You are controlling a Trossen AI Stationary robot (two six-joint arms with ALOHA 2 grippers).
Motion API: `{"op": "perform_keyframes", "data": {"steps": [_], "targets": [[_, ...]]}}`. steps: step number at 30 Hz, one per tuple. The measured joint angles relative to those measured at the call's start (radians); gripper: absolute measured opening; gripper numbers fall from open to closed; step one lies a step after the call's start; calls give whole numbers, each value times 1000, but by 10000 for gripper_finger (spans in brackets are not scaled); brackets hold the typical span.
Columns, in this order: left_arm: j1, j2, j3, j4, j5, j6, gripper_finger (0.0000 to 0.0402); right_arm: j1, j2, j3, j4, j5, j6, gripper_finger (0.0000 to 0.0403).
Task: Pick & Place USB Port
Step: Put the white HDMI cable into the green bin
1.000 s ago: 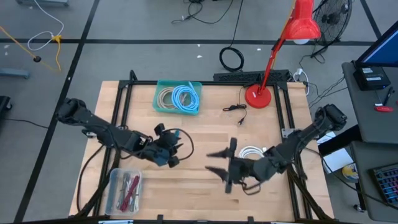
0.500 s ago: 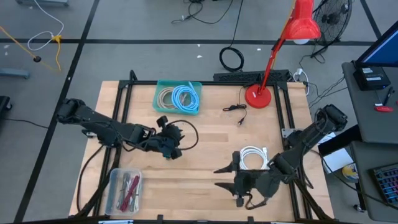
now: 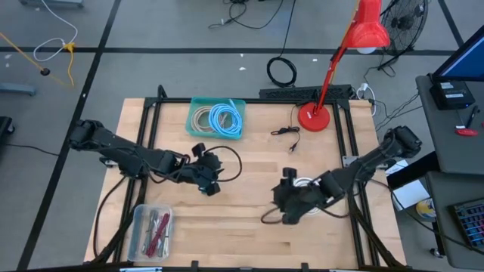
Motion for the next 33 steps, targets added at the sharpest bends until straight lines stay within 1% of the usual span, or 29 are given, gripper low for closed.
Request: {"op": "perform_keyframes", "data": {"steps": [3, 8, 14, 19, 21, 24, 29, 33], "targets": [[-6, 0, -18, 1, 13, -33, 120, -22, 0, -47, -92, -55, 91, 187], [-23, 0, -66, 1, 14, -123, 120, -30, 0, -163, -168, -151, 196, 187], [-51, 0, -111, 7, 15, -233, 120, -30, 0, -316, -168, -152, 306, 187], [-76, 0, -124, 37, 15, -273, 120, -30, 0, -417, -125, -155, 365, 187], [-87, 0, -124, 50, 16, -276, 120, -31, 0, -447, -109, -207, 393, 187], [-97, 0, -124, 72, 16, -275, 120, -31, 0, -458, -99, -313, 435, 187], [-105, 0, -124, 89, 16, -274, 120, -31, -14, -458, -44, -485, 434, 187], [-105, 0, -124, 105, 15, -274, 120, -41, -45, -458, -19, -542, 432, 187]]}}
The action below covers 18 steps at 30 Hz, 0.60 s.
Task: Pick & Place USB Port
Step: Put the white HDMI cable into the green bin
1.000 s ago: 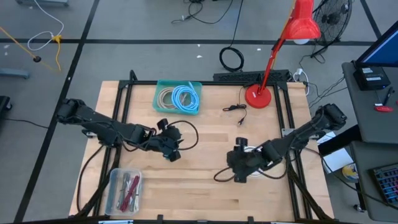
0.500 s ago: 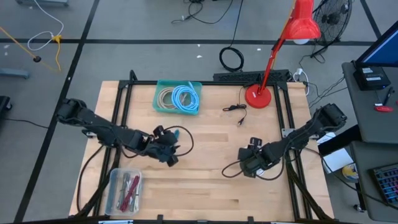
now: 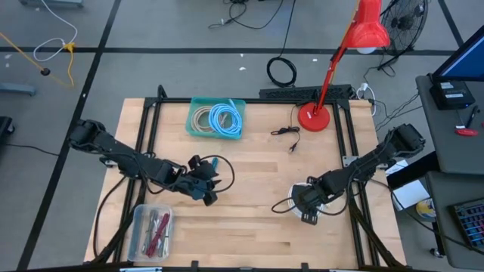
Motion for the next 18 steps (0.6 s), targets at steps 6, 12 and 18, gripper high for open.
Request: {"op": "perform_keyframes", "data": {"steps": [6, 12, 18], "targets": [[-2, 0, 0, -1, 0, 4, 120, -2, -66, 0, 33, 29, -1, 187], [-17, 0, 0, -1, -2, 8, 120, 18, -68, 0, 99, 36, -24, 187], [-33, 0, 0, 0, -3, 8, 120, 40, -6, 0, 105, 58, 26, 187]]}}
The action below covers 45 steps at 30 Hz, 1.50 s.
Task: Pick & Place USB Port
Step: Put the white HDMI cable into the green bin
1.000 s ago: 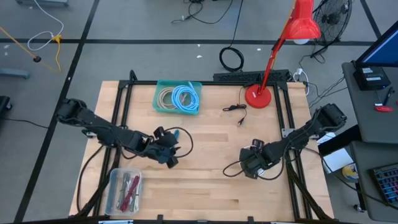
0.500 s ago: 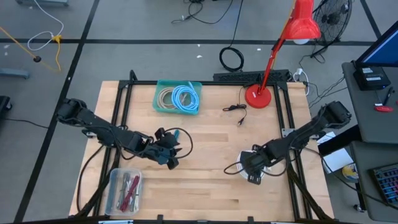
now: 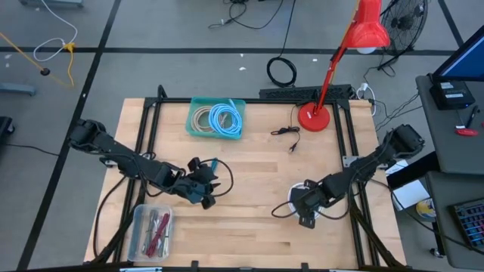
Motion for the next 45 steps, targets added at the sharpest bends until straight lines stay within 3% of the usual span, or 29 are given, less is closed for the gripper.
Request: {"op": "perform_keyframes", "data": {"steps": [8, 15, 26, 37, 45], "targets": [[0, 0, 0, 0, 0, 0, 120, 39, 90, 4, 43, -5, 62, 187], [0, 0, 0, 0, -1, 0, 120, 79, 97, 0, 155, -3, 67, 187], [0, 0, 0, 0, -1, -2, 120, 90, 95, -18, 146, 25, 136, 191], [0, 0, 0, 0, -1, -4, 120, 82, 85, -60, 265, -45, 166, 292], [-10, 0, 0, -3, 0, -5, 120, 133, 99, -56, 307, -26, 239, 307]]}}
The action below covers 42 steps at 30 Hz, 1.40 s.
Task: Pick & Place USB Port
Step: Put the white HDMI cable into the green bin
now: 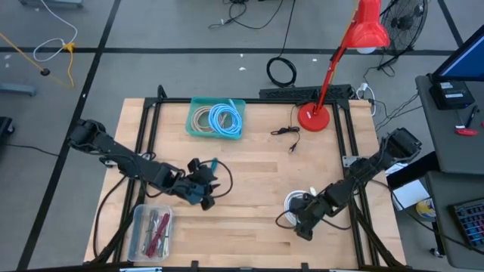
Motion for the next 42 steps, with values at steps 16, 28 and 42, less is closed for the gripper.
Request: {"op": "perform_keyframes", "data": {"steps": [16, 28, 42], "targets": [[-23, 0, 0, 1, 0, -1, 120, 80, 160, 10, -171, 71, 72, 302], [-23, 0, 0, 1, 1, 0, 120, 62, 132, 2, -210, 157, 19, 226], [-46, 0, 0, 4, 2, -1, 120, 56, 129, -46, -197, 166, -5, 43]]}}
